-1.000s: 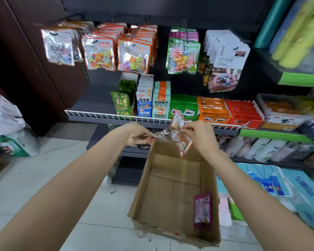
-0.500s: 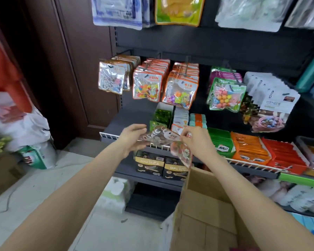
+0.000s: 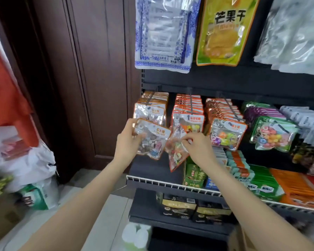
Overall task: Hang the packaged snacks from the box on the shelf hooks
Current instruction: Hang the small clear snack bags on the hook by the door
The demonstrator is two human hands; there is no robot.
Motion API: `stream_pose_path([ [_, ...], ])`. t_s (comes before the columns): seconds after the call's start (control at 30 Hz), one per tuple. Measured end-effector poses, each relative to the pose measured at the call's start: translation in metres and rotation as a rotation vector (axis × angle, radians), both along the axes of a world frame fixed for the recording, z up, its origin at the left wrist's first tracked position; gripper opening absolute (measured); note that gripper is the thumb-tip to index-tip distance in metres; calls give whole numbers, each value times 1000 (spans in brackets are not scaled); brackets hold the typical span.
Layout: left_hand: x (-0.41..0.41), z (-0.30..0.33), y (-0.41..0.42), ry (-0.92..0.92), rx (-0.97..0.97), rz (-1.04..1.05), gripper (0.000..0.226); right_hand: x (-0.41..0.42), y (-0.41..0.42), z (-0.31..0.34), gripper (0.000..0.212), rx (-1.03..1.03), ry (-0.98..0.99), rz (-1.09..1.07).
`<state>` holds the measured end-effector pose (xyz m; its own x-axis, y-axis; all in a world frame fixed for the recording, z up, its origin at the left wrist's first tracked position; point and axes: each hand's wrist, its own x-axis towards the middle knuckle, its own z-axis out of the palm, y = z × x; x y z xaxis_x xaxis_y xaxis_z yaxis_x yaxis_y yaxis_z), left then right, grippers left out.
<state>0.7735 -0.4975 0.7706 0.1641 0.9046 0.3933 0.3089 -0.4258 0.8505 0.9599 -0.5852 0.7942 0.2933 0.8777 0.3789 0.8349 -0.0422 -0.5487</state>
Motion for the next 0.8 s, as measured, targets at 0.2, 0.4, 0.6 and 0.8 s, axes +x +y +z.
stream_pose_path([
  [0.2, -2, 10, 39, -57, 40, -41, 47, -3, 12, 11, 36, 4, 194, -3],
  [0.4, 20, 9, 66, -93, 45, 12, 39, -3, 12, 15, 32, -219, 92, 119],
  [0.6, 25, 9, 77, -113, 34, 41, 39, 3, 22, 8, 56, -274, -106, 95],
  [0.8, 28, 7, 86, -17, 22, 84, 41, 0, 25, 13, 54, -147, -42, 61],
])
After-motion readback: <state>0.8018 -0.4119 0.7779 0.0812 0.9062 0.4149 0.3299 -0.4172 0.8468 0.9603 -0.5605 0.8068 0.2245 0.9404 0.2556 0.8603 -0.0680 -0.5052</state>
